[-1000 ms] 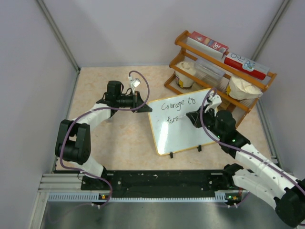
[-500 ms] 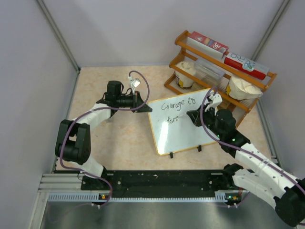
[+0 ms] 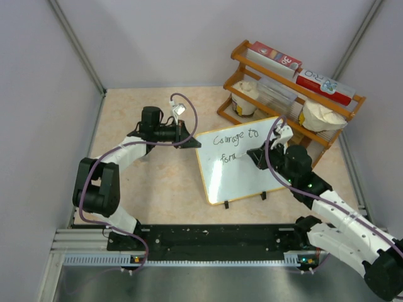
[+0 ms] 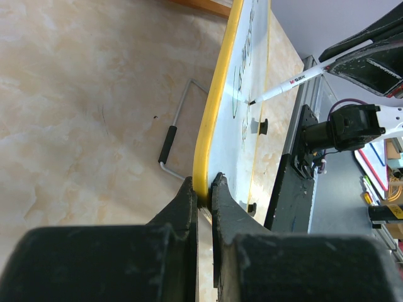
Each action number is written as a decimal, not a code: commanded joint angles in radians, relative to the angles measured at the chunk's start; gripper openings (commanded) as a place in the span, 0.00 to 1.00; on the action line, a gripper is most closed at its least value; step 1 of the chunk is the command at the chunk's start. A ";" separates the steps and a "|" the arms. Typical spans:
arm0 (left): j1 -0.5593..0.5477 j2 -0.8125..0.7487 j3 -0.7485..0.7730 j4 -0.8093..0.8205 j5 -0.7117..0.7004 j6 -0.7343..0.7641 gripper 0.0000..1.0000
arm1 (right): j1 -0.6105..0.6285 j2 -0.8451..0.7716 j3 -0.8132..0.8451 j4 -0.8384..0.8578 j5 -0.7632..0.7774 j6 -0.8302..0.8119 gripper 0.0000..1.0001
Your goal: Write a sentence on the whiteboard
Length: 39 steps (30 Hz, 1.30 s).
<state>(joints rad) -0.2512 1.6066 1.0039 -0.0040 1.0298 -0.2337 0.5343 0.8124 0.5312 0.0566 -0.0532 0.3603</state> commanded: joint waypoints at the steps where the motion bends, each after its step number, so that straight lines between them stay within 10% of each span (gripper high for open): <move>1: -0.057 0.036 -0.044 -0.048 -0.093 0.191 0.00 | 0.000 -0.015 -0.005 -0.043 0.000 -0.021 0.00; 39: -0.059 0.027 -0.047 -0.048 -0.096 0.192 0.00 | 0.000 -0.041 -0.007 0.071 -0.122 0.031 0.00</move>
<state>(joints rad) -0.2512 1.6066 1.0039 -0.0036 1.0306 -0.2337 0.5343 0.8177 0.5102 0.0475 -0.1619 0.3790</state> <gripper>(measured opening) 0.055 0.121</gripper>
